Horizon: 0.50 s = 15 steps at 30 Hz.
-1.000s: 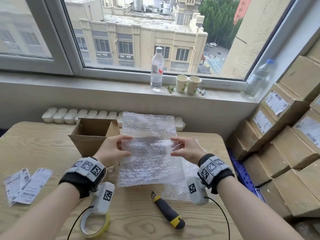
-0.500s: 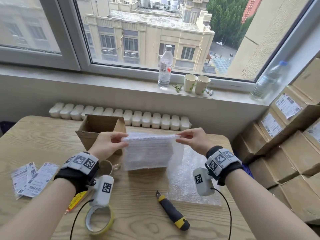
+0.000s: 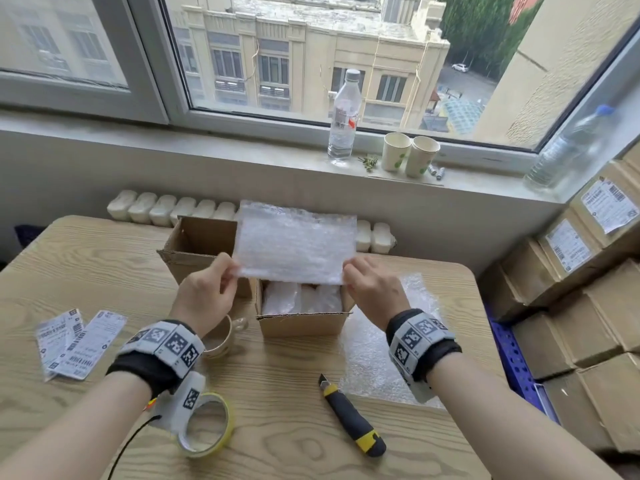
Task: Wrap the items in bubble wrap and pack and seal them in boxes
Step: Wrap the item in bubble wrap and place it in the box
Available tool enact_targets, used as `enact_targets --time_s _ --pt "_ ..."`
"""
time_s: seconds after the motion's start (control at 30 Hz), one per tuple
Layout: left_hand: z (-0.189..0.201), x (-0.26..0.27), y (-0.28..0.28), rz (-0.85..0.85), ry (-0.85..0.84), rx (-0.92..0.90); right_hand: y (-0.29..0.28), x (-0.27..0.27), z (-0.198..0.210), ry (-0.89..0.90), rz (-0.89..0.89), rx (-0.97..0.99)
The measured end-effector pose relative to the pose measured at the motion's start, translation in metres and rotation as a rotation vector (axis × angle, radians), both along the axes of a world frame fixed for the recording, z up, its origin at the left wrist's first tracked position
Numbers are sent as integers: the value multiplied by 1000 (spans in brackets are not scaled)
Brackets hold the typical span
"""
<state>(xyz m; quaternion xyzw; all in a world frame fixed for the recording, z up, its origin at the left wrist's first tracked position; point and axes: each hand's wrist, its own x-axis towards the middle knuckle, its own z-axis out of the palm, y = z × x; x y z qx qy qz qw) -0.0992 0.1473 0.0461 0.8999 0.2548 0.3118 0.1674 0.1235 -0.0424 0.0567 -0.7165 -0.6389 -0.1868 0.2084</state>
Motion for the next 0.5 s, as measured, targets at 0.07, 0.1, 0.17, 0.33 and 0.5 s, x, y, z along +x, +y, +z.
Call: enact_targets --time_s 0.07,0.1,0.17,0.33,0.5 --pt "-15 -7 -1 -94 101 82 -8 -1 -21 -12 17 -156" --pt "-21 -9 -2 -131 125 134 -11 -1 -29 -12 13 -224" --pt "-28 -9 -4 -189 150 253 -15 0 -39 -9 -10 -322" --pt "-35 -1 -1 -348 249 477 -22 7 -51 87 -56 -416" --pt "-37 5 7 -437 459 584 -21 10 -55 176 -66 -455"
